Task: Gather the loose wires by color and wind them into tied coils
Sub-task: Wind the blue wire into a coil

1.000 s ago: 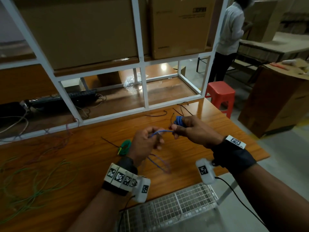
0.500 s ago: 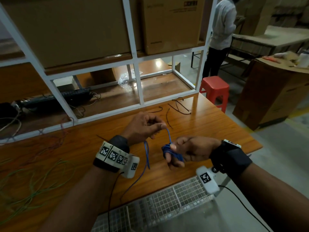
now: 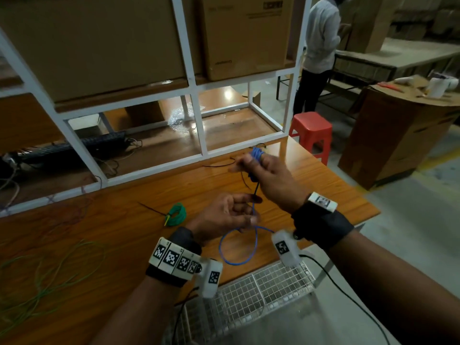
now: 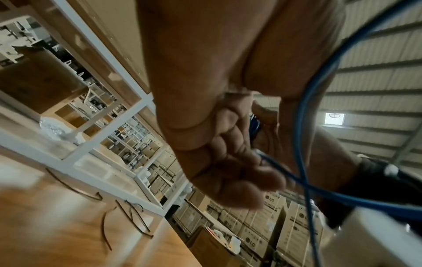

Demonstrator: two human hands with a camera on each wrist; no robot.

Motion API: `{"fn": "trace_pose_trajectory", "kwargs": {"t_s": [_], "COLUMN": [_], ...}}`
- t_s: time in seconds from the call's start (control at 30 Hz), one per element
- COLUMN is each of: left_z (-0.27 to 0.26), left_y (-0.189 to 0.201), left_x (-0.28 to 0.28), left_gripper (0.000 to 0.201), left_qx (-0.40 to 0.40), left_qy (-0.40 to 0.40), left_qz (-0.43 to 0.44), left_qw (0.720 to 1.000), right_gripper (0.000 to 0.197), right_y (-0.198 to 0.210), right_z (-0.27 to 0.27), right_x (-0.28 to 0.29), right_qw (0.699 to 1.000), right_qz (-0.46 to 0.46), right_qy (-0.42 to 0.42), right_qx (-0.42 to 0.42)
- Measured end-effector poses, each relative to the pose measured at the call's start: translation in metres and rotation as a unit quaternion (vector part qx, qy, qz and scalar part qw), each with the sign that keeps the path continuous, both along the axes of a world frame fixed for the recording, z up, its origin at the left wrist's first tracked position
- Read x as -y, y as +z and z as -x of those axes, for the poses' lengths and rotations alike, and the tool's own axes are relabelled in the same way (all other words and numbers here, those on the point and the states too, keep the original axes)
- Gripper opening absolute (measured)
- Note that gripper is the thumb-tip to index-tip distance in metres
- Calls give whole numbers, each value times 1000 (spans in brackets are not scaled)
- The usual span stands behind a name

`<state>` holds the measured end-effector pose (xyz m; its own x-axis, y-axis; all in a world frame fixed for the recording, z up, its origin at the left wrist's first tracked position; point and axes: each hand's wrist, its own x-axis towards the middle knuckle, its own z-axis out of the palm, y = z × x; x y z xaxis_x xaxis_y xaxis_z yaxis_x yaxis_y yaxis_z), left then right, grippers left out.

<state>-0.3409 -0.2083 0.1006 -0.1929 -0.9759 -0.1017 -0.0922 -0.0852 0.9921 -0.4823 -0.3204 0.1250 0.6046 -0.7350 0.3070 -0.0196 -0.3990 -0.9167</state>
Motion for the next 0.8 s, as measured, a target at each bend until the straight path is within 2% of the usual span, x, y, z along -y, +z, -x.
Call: {"fn": "trace_pose_trajectory", "kwargs": {"t_s": [0.07, 0.17, 0.27, 0.33, 0.4, 0.43, 0.47, 0.53, 0.6, 0.63, 0.7, 0.73, 0.77, 0.8], "left_z": [-7, -19, -28, -33, -42, -48, -55, -70, -86, -92, -100, -101, -100, -95], "left_y": [2, 6, 16, 27, 36, 39, 41, 39, 34, 32, 32, 32, 31, 26], "left_x": [-3, -7, -9, -11, -10, -9, -8, -6, -8, -11, -21, -26, -28, -30], "left_gripper": [49, 38, 30, 32, 27, 22, 19, 15, 14, 11, 2, 4, 10, 20], "left_qx": [48, 149, 269, 316, 371, 390, 381, 262, 98, 23, -78, -78, -18, 105], "left_qy": [-19, -41, -95, -137, -148, -132, -98, 11, 68, 47, -75, -141, -186, -205], "left_qz": [-23, -20, 3, -2, 19, 42, 70, 101, 127, 130, 103, 83, 69, 59], "left_qw": [998, 988, 959, 939, 917, 910, 917, 960, 985, 990, 989, 983, 980, 971], "right_gripper": [35, 36, 31, 26, 28, 32, 35, 47, 66, 64, 53, 50, 49, 49], "right_y": [-9, -8, -5, -5, -10, -16, -23, -37, -42, -43, -46, -46, -47, -47], "right_z": [3, 8, 10, 14, 19, 22, 25, 33, 40, 42, 45, 47, 49, 51], "right_x": [1, -3, -6, -4, -4, -4, -3, 2, 9, 12, 19, 22, 27, 30], "right_qw": [981, 920, 874, 835, 814, 823, 842, 869, 879, 886, 905, 917, 931, 944], "right_qz": [122, 204, 180, 153, 113, 58, -28, -169, -185, -153, -88, -82, -81, -77], "right_qy": [18, 101, 170, 217, 267, 293, 314, 329, 346, 352, 327, 298, 259, 213], "right_qx": [-151, -318, -418, -482, -503, -483, -437, -330, -269, -259, -258, -253, -245, -238]}}
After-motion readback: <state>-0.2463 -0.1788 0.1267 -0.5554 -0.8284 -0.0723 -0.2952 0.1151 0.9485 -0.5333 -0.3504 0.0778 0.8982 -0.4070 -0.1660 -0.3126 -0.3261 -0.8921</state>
